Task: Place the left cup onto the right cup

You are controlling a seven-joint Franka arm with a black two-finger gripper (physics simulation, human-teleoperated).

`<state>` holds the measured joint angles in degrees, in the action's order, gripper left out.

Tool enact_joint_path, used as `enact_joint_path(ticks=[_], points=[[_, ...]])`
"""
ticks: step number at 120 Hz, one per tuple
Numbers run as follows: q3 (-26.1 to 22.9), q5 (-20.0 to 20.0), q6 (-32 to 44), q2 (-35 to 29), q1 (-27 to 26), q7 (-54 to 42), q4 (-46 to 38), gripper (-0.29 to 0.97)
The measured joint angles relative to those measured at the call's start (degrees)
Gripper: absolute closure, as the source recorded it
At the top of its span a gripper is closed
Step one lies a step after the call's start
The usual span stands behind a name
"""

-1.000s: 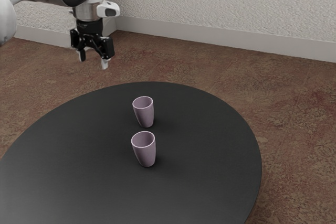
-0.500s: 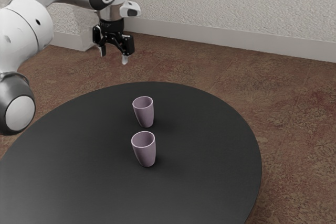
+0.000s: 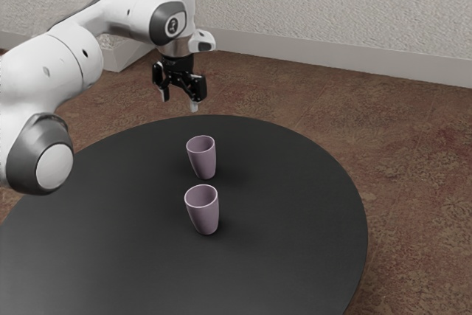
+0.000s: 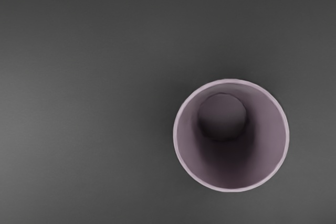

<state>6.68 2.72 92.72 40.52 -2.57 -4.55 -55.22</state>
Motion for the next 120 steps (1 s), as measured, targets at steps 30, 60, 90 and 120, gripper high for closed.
enact_joint_path(ticks=[30, 60, 90, 120], points=[[-0.07, -0.06, 4.4, 3.03, -0.04, 0.14, 0.0, 0.0], [-0.01, -1.17, 7.19, 5.64, -0.03, 0.26, -1.08, 0.0], [-0.04, -2.52, 9.15, 6.02, -0.45, 0.46, -2.88, 0.0], [-1.14, -3.81, 10.4, 6.03, -1.03, 1.13, -3.31, 0.0]])
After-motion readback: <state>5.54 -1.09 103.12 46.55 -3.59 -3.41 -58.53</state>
